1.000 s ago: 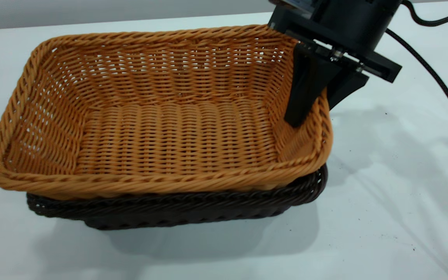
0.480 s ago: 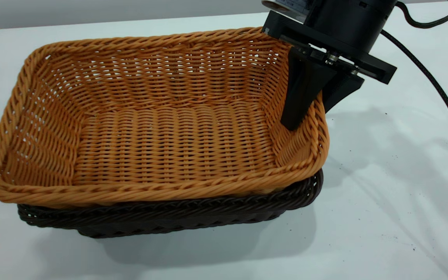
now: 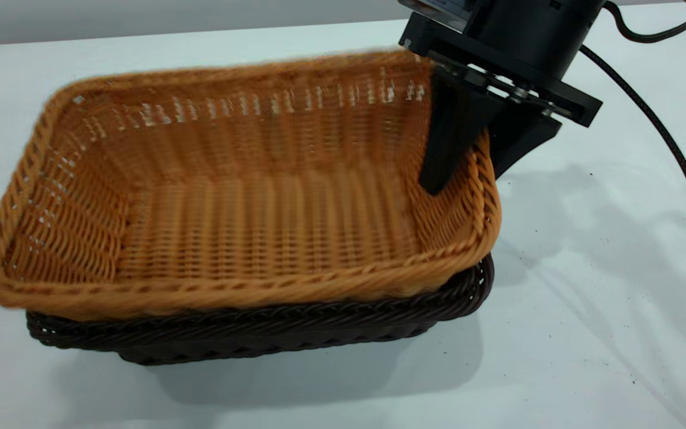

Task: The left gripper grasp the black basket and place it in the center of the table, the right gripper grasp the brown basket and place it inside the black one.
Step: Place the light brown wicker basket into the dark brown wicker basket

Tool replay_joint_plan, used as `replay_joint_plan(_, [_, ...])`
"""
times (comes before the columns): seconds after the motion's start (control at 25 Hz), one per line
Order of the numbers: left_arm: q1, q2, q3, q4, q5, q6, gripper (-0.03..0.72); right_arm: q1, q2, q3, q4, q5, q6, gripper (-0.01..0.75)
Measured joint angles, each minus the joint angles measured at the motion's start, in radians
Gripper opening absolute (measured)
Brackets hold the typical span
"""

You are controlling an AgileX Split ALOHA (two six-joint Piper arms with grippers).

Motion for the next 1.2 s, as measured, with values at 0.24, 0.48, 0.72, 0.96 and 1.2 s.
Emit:
replay_joint_plan(0.24, [0.0,0.0,0.0,0.0,0.0,0.0,0.594,0.0,0.0,0.0,0.002,-0.004,0.0,0.547])
replay_joint_plan(0.48, [0.0,0.0,0.0,0.0,0.0,0.0,0.594,0.0,-0.004,-0.001,-0.02,0.062,0.0,0.582])
replay_joint_plan(0.72, [0.0,0.0,0.0,0.0,-0.001,0.0,0.594,-0.001,-0.004,-0.076,-0.049,0.061,0.006,0.566])
replay_joint_plan(0.96, [0.0,0.0,0.0,0.0,-0.001,0.0,0.594,-0.001,-0.004,-0.168,-0.066,0.063,0.019,0.538])
replay_joint_plan(1.2, [0.0,0.0,0.0,0.0,-0.001,0.0,0.594,-0.001,-0.024,-0.248,-0.11,0.062,0.029,0.507])
